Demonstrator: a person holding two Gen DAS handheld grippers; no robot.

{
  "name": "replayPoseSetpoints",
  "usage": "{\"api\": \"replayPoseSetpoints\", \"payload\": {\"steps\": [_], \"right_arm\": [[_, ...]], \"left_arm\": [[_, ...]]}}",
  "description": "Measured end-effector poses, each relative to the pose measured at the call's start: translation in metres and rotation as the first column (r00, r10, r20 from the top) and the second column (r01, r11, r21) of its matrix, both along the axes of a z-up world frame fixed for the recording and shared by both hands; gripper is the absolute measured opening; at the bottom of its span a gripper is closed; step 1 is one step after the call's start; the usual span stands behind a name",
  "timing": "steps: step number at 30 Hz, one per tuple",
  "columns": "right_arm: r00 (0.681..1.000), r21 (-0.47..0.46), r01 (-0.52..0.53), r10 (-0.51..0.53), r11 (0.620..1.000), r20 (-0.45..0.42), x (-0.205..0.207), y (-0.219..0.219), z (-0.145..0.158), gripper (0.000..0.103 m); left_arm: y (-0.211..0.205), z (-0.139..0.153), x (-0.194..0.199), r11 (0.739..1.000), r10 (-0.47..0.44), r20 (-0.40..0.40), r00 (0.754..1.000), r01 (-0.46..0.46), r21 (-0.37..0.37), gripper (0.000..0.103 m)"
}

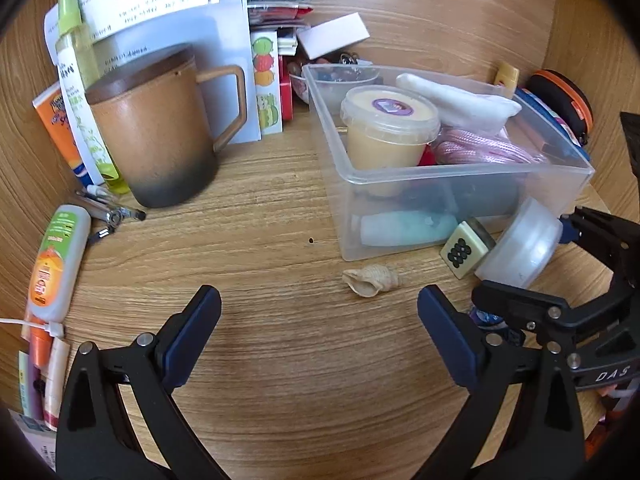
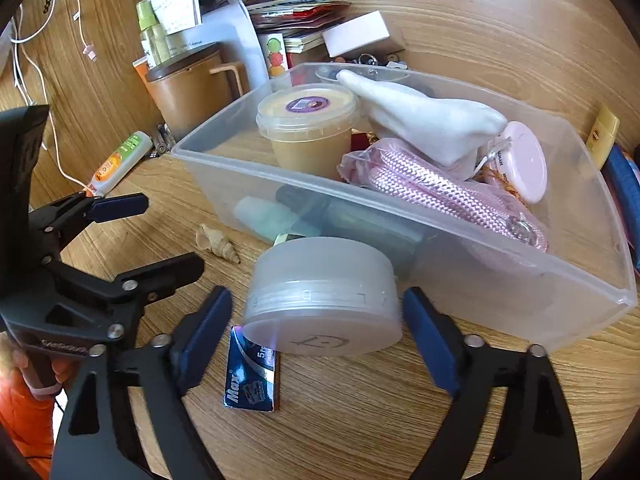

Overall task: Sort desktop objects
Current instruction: 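Grasp the white round lidded container with the right gripper while the left gripper grasps the seashell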

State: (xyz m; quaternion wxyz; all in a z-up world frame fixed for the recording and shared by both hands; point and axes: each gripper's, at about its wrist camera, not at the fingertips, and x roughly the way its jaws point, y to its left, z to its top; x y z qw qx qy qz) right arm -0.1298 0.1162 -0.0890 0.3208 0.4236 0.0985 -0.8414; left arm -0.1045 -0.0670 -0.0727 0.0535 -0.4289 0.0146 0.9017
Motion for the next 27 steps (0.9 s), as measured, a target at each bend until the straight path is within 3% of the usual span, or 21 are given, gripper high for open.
{"api": "replayPoseSetpoints", "payload": {"steps": [2,8,15,18,20,27], "right_arm": [[1.0,0.003,-0.003,0.003,1.0,0.008,-0.002,-0.001,-0.001,0.062],[1.0,-0.029,0.0,0.001,1.0,0.02,-0.001,0.009,0.0,0.062],[0.998,-0.063,0.031,-0.034,0.998,-0.049,0.004,0.04,0.015,0.062],[0.998,-0.081,0.034,-0.039,0.996,-0.057,0.005,0.051,0.019,0.062],[0.998,-0.092,0.033,-0.038,0.995,-0.057,0.005,0.055,0.02,0.062],[0.998,-0.125,0.007,-0.015,0.992,-0.065,0.007,0.064,0.023,0.062]], "left_arm": [[0.001,-0.001,-0.001,1.0,0.005,0.001,1.0,-0.005,0.0,0.1],[0.009,-0.005,-0.004,1.0,0.006,0.006,1.0,-0.006,-0.005,0.1],[0.023,-0.007,-0.009,1.0,0.016,0.009,1.0,-0.016,-0.008,0.1],[0.028,-0.008,-0.012,0.999,0.03,0.014,0.999,-0.03,-0.011,0.091],[0.031,-0.011,-0.017,0.999,0.037,0.038,0.999,-0.037,-0.004,0.078],[0.034,-0.011,-0.017,0.996,0.083,0.027,0.996,-0.083,-0.022,0.068]]}}
